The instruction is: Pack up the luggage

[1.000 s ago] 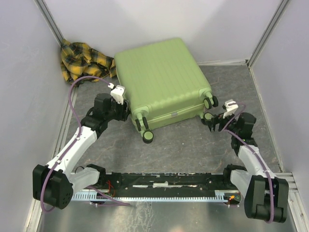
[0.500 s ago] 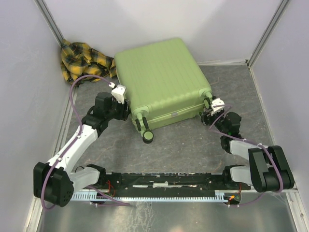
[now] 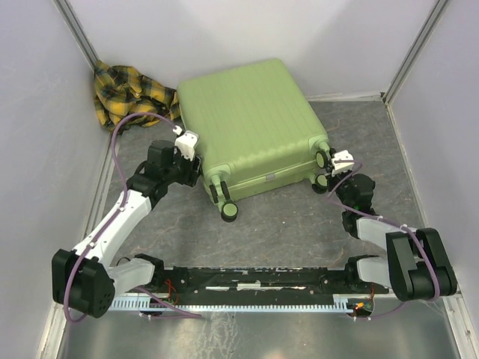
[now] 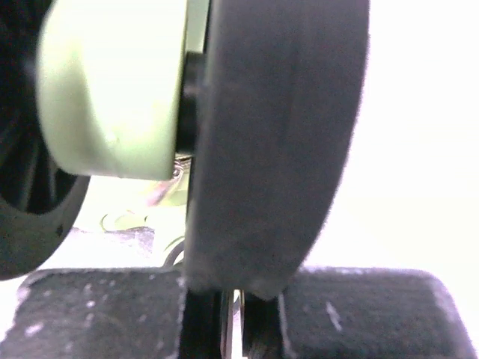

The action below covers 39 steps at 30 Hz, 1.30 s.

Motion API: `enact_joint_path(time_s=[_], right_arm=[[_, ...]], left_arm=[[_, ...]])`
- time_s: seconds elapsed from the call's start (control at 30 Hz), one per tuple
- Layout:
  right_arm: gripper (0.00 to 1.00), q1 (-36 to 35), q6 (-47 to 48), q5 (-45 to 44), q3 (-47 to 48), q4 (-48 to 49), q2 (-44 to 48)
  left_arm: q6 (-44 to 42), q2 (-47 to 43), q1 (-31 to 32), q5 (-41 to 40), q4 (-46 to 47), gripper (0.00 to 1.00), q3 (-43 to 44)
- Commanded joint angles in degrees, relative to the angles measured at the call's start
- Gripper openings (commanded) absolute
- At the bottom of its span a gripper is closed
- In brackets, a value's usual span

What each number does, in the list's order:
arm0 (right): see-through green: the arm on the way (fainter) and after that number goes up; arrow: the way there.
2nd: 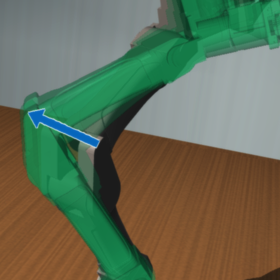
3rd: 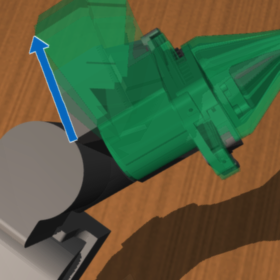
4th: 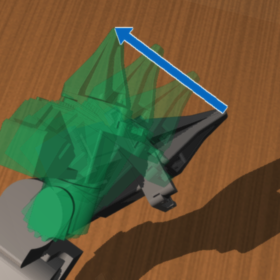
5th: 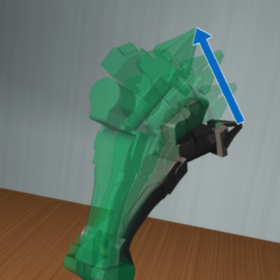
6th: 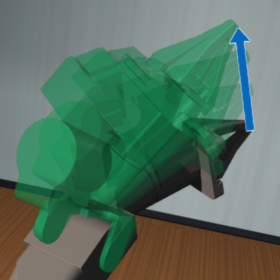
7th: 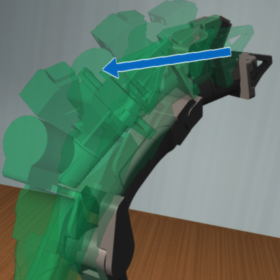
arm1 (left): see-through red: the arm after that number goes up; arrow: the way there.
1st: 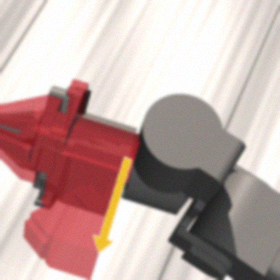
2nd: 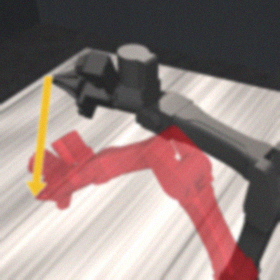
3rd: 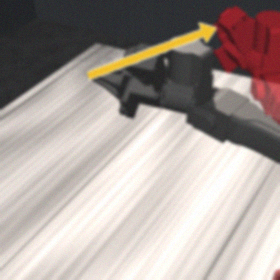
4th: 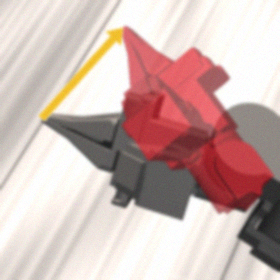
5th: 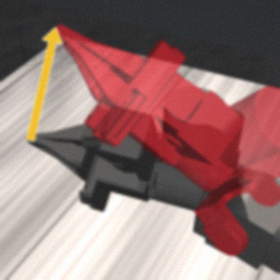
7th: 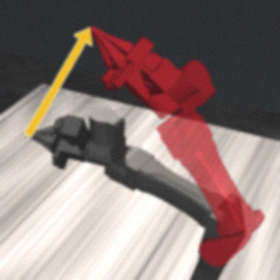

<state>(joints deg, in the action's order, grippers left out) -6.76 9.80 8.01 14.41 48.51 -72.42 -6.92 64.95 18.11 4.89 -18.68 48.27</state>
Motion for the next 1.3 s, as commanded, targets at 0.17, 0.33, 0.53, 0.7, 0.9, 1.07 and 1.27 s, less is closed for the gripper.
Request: enact_joint_path(time_s=[0.17,0.33,0.53,0.7,0.9,1.07,1.27], right_arm=[[0.22,1.3,-3.8,14.4,5.3,-10.5,6.6],[0.46,7.7,-9.2,23.8,8.8,-22.7,10.4],[0.53,19.7,-12.2,37.2,10.5,-28.8,10.2],[0.63,21.5,-16.2,48.2,13.9,-24.4,0.3],[0.75,21.5,-21.8,51.6,17.1,-14.2,-10.3],[0.68,21.5,-22.4,51.4,19.2,-13.6,-13.5],[0.61,21.3,-27.3,51.2,22.3,-9.9,-17.7]], left_arm=[[-16.0,-7.6,1.2,12.6,-12.3,0.71,6.4],[-16.0,-8.3,1.2,17.4,-12.6,0.71,5.8],[-16.5,-9.0,1.2,20.4,-10.7,0.71,4.7],[-16.9,-6.7,1.1,23.1,-10.3,0.72,5.9],[-18.3,-4.9,1.2,23.5,-9.5,0.73,6.9],[-18.0,-3.8,1.2,23.1,-8.8,0.74,7.1],[-17.4,-2.6,1.2,22.7,-7.3,0.75,6.6]])
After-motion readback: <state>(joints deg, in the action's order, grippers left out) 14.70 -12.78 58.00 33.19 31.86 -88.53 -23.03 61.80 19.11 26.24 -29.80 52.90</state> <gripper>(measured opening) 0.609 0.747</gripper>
